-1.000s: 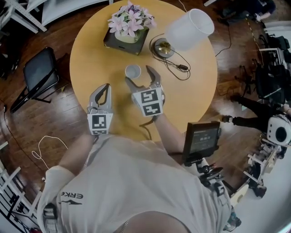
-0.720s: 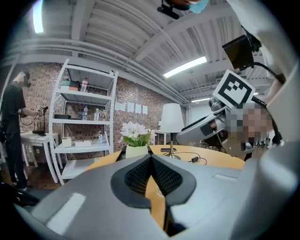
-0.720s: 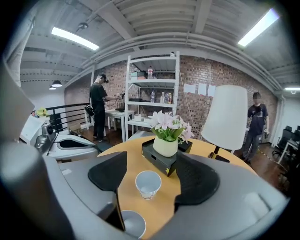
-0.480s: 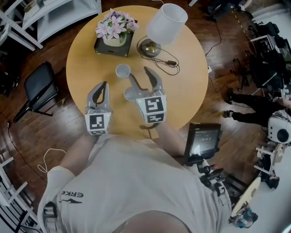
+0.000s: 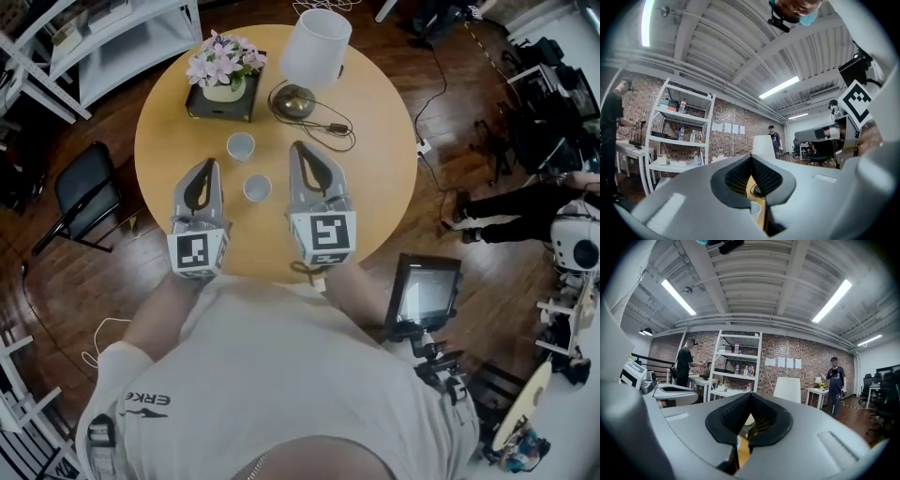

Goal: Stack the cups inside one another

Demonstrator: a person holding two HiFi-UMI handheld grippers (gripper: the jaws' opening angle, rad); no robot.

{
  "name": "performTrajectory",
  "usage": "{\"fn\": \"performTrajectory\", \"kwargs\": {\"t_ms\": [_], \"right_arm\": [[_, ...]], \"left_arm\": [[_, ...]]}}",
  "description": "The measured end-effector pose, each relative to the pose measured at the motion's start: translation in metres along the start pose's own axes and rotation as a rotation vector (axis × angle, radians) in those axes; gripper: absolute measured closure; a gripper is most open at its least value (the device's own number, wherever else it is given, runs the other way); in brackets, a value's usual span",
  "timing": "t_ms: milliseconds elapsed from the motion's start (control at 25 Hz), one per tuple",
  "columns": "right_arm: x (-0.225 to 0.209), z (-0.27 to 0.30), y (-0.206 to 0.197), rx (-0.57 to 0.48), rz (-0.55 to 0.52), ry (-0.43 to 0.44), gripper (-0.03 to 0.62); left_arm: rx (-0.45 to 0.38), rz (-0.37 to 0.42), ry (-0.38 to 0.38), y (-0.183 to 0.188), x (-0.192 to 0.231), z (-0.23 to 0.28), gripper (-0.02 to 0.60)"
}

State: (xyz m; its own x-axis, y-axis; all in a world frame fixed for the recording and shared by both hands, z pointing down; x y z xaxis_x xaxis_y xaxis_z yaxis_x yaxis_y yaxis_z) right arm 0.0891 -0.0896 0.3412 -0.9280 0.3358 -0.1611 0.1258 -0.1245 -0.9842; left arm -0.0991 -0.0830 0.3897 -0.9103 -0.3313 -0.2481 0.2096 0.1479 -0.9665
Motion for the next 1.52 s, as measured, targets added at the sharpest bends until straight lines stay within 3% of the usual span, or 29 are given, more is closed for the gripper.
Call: {"fn": "performTrajectory", "kwargs": {"t_ms": [440,800,1120,1520], "right_arm": [[-0.026,-0.041,0.021,-0.062,-0.011,-0.023,0.58],[-0.044,-0.053,0.02,-0.055,0.01,-0.038,0.58],[-0.067,-0.056,-0.006,0.012,0.042,-0.064,0.58],[-0.084,-0.052,-0.077,0.206,0.09,-0.094,0.58]], "left_arm": [[-0.068,-0.016,0.039,0.04,-0.02,-0.007,0.58],[-0.043,-0.014,0.039,0.042,-0.039,-0.007,0.58],[0.064,-0.012,0.007,0.003,-0.065,-0.001,0.58],[0.271,-0.013,-0.073,-0.072,-0.097,-0.004,0.58]]}}
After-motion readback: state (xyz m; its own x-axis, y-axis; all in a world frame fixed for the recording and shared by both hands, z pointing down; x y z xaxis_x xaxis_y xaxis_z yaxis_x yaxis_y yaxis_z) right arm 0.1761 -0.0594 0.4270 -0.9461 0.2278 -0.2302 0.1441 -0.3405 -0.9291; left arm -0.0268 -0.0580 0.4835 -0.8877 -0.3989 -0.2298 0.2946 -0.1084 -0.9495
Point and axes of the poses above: the fingertips, and each gripper's own axes: z forward along the fingers, x to its left, y out of its top, the point moved 6 cm from there along -z, backward along the fingers, and after that the axes turned 15 degrees about z, right-handed, at the moved point
